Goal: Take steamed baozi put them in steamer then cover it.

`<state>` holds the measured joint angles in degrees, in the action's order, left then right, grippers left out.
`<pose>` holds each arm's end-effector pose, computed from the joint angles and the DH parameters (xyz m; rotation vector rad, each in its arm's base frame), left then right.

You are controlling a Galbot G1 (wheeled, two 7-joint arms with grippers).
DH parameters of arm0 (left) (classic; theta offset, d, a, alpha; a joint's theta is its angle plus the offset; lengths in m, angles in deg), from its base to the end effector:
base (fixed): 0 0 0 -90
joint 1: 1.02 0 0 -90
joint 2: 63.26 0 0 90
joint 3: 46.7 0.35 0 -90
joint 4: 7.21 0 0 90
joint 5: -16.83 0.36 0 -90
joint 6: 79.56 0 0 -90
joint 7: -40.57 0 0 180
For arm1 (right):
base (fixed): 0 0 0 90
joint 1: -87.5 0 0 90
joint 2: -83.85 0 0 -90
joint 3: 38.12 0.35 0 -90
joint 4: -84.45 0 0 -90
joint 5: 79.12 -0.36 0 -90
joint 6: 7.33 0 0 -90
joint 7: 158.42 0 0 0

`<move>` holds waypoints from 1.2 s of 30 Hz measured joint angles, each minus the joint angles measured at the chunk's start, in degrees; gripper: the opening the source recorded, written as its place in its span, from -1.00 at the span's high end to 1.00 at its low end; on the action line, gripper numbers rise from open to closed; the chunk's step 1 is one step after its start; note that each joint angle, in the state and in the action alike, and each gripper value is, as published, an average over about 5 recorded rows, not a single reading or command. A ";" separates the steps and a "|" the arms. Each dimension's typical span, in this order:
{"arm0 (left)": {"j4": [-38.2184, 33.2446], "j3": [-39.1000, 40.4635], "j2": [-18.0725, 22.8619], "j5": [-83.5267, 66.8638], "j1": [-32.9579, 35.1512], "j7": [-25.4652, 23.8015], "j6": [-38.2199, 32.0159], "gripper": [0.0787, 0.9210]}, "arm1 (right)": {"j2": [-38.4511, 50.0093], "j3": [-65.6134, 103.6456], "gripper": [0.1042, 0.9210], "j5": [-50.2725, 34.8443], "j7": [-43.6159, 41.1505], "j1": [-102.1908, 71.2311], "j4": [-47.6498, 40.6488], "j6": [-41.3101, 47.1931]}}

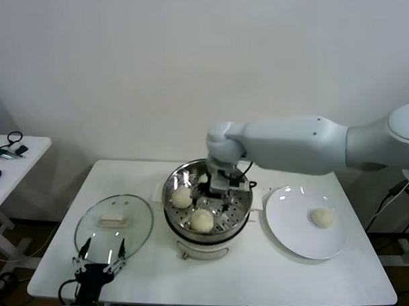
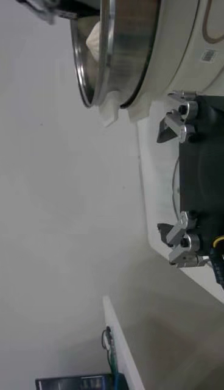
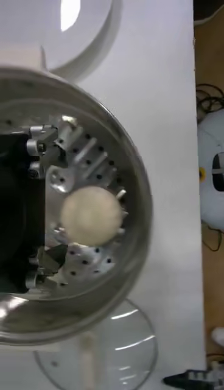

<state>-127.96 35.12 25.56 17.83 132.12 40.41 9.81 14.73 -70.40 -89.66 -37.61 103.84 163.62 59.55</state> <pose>0.1106 0.0474 -0.3298 0.1423 -2.9285 -0.1767 0.5298 0.1305 -0.0415 2.0983 -0.3981 2.1626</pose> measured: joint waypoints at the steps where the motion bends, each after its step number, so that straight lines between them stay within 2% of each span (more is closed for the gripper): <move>1: -0.02 0.08 0.03 0.02 -0.01 -0.01 0.01 -0.77 | 0.89 -0.67 -0.76 -1.62 -0.68 1.02 -0.73 0.74; 7: 0.02 0.32 0.14 0.14 -0.34 -0.15 0.11 -0.77 | 8.37 -5.25 -0.76 -9.32 -3.39 5.68 -4.13 7.95; 12: 0.23 0.34 0.24 0.17 -0.81 -0.27 0.32 -0.77 | 16.63 -6.91 -0.76 -10.89 -4.17 5.50 -6.32 14.05; 18: 0.54 0.41 0.39 0.51 -1.24 -0.41 0.65 -0.77 | 25.79 -3.00 -0.76 -7.74 -4.25 -1.29 -9.58 18.33; 23: 0.71 0.50 0.56 0.82 -1.25 -0.39 0.70 -0.77 | 30.04 4.19 -0.76 -4.09 -4.07 -10.16 -13.27 20.14; 36: 0.70 -0.04 0.66 1.05 -0.12 -0.01 0.40 -0.77 | 30.45 21.46 -0.76 3.02 -3.01 -29.20 -24.68 20.88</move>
<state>-127.26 35.08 26.23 18.88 132.00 40.39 10.22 45.18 -48.94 -86.63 -40.62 74.64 138.94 80.43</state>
